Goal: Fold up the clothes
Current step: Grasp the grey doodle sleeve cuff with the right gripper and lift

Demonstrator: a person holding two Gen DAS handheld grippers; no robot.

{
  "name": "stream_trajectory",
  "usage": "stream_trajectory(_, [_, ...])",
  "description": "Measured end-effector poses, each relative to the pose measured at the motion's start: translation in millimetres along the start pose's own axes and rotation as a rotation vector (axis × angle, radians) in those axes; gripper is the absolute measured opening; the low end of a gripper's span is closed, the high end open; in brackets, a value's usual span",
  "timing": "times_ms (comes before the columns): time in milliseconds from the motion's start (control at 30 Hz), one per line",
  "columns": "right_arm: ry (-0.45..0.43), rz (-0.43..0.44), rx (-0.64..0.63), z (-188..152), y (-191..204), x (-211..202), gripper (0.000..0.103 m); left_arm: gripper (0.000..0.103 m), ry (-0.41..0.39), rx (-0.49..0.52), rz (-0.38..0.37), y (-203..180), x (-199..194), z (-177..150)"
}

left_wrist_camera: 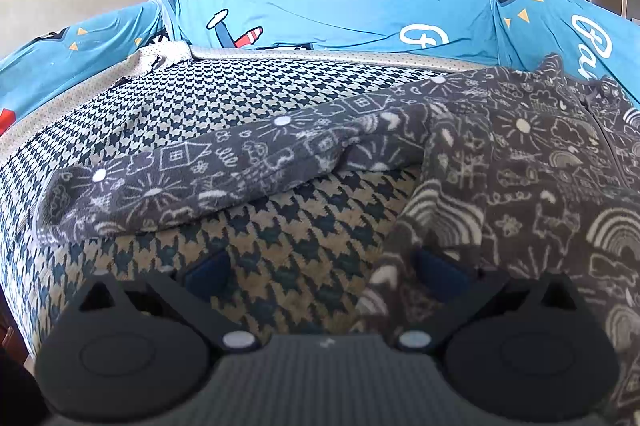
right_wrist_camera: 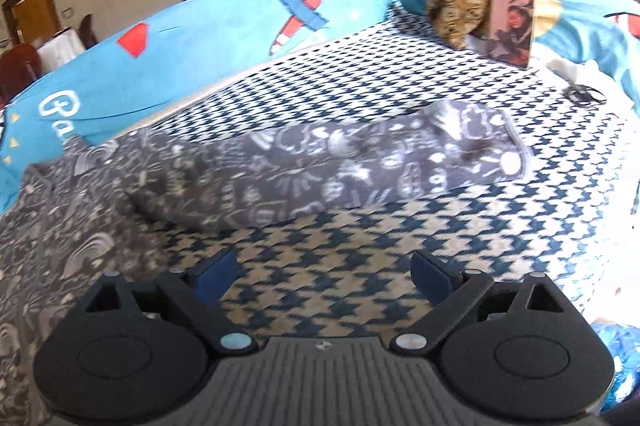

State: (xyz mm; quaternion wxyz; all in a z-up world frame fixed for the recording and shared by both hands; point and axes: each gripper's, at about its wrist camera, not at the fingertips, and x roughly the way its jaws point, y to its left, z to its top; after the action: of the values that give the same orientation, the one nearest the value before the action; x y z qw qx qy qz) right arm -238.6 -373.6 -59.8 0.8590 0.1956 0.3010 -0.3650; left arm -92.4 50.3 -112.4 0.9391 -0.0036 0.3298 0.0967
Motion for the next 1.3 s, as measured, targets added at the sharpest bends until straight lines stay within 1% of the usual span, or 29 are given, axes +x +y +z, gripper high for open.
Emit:
stream_trajectory(67, [-0.001, -0.045, 0.046, 9.5, -9.9, 4.3, 0.093, 0.103, 0.0, 0.0, 0.0, -0.1, 0.1, -0.1])
stream_trajectory(167, [0.023, -0.043, 0.14, 25.2, -24.7, 11.8, 0.093, 0.103, 0.0, -0.001, 0.0, -0.3, 0.4, -0.1])
stream_trajectory(233, [0.051, -0.055, 0.161, 37.5, -31.0, 19.4, 0.093, 0.103, -0.001, -0.001, 0.0, -0.5, 0.3, -0.4])
stream_trajectory(300, [0.064, -0.085, 0.182, 47.2, -38.4, 24.6, 0.093, 0.103, -0.001, -0.001, 0.0, -0.5, 0.3, -0.6])
stream_trajectory(367, [0.078, -0.097, 0.217, 55.5, -48.4, 29.6, 0.093, 0.103, -0.002, -0.001, 0.001, -0.6, 0.3, -0.7])
stream_trajectory(500, [0.115, -0.029, 0.32, 66.3, -67.8, 44.0, 0.093, 0.103, -0.003, 0.001, 0.005, -1.4, -0.1, -0.8])
stream_trajectory(633, [0.132, -0.025, 0.383, 72.7, -80.2, 60.3, 0.093, 0.103, -0.004, 0.001, 0.004, -1.7, 0.0, -0.8])
stream_trajectory(700, [0.123, -0.018, 0.39, 75.4, -81.3, 66.1, 0.093, 0.103, -0.004, 0.0, 0.003, -1.6, 0.1, -0.8])
stream_trajectory(800, [0.111, -0.016, 0.362, 78.3, -77.9, 72.4, 0.093, 0.103, -0.004, 0.001, 0.003, -1.4, 0.4, -0.8])
stream_trajectory(867, [0.097, -0.016, 0.35, 79.9, -76.5, 75.0, 0.088, 0.103, -0.004, 0.001, 0.003, -1.3, 0.7, -1.0])
stream_trajectory(933, [0.083, -0.017, 0.337, 81.6, -75.1, 77.8, 0.074, 0.103, -0.005, 0.001, 0.003, -1.4, 0.8, -1.2])
stream_trajectory(967, [0.077, -0.021, 0.329, 82.3, -74.4, 79.4, 0.069, 0.103, -0.005, 0.001, 0.004, -1.3, 0.7, -1.3])
stream_trajectory(1000, [0.072, -0.024, 0.324, 82.7, -73.9, 80.6, 0.059, 0.103, -0.005, 0.001, 0.004, -1.2, 0.6, -1.4])
stream_trajectory(1033, [0.068, -0.025, 0.323, 83.2, -74.2, 81.6, 0.051, 0.103, -0.006, 0.002, 0.004, -1.2, 0.4, -1.5])
stream_trajectory(1067, [0.064, -0.026, 0.323, 83.7, -74.5, 82.6, 0.049, 0.103, -0.006, 0.002, 0.005, -1.2, 0.3, -1.6])
stream_trajectory(1100, [0.06, -0.022, 0.325, 84.1, -75.0, 83.3, 0.043, 0.103, -0.006, 0.002, 0.006, -1.4, 0.3, -1.5])
stream_trajectory(1133, [0.055, -0.008, 0.333, 84.6, -75.9, 83.2, 0.032, 0.103, -0.007, 0.003, 0.007, -1.7, 0.3, -1.5])
stream_trajectory(1200, [0.046, 0.037, 0.352, 86.3, -77.7, 82.3, 0.02, 0.103, -0.007, 0.003, 0.008, -2.4, 0.3, -1.5])
stream_trajectory(1300, [0.004, 0.103, 0.351, 90.3, -74.0, 75.0, 0.019, 0.103, -0.008, 0.005, 0.01, -2.6, 0.2, -1.5])
